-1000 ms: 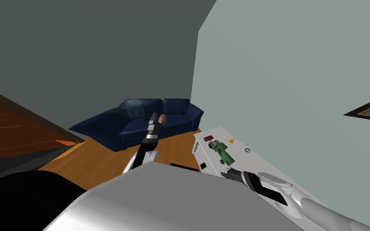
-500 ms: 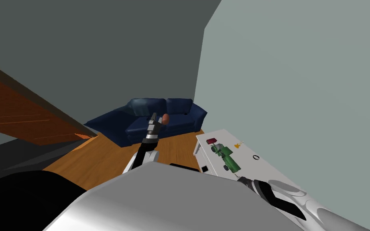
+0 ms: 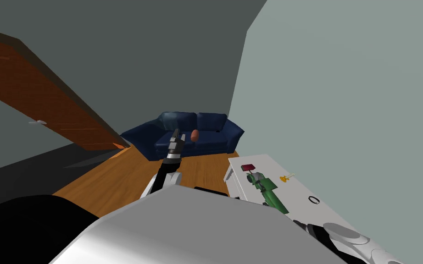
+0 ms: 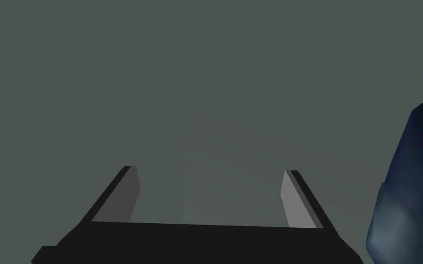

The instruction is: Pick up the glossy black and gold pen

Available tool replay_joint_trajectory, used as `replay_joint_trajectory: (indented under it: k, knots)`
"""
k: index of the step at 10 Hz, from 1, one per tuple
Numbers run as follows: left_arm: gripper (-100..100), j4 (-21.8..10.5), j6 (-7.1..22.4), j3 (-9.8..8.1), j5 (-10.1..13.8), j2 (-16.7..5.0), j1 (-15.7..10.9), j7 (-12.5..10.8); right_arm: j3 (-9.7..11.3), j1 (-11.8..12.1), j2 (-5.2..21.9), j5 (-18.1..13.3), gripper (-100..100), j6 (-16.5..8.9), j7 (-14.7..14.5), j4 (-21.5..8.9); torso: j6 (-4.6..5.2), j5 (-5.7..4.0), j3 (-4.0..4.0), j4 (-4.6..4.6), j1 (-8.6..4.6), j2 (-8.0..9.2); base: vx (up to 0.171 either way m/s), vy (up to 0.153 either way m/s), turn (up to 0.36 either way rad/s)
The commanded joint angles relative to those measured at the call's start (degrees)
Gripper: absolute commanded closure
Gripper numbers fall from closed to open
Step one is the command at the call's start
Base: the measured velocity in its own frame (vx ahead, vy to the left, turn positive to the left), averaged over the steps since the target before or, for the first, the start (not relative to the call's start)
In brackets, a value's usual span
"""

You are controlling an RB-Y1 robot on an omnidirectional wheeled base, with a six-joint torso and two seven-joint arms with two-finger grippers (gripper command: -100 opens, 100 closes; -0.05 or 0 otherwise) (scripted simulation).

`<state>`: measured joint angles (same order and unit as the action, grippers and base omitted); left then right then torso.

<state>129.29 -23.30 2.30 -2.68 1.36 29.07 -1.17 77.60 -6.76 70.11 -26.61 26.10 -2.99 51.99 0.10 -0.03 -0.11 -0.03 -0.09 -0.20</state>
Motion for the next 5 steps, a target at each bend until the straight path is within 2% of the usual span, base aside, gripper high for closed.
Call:
replay_joint_trajectory:
  k: [1,3,4,5]
  knots:
    - [0,0.00,0.00,0.00,0.00,0.00,0.00,0.00,2.14,0.67,0.76,-0.93,-100,-1.27,-0.30,-0.51,0.00,0.00,0.00,0.00,0.00,0.00,0.045,-0.037,0.198]
    - [0,0.00,0.00,0.00,0.00,0.00,0.00,0.00,3.81,1.80,-0.09,-1.60,-100,-2.25,-1.00,-1.78,0.02,0.02,0.04,0.02,0.07,0.07,0.029,-0.024,0.152]
    - [0,0.00,0.00,0.00,0.00,0.00,0.00,0.00,3.64,1.14,0.34,-1.58,-100,-2.21,-0.37,-0.73,0.03,0.02,0.05,0.02,0.10,0.09,0.013,-0.011,0.025]
    - [0,0.00,0.00,0.00,0.00,0.00,0.00,0.00,3.82,1.15,0.31,-1.66,0,-2.54,-0.23,-0.67,0.05,0.04,0.08,0.03,0.14,0.14,0.000,0.000,0.000]
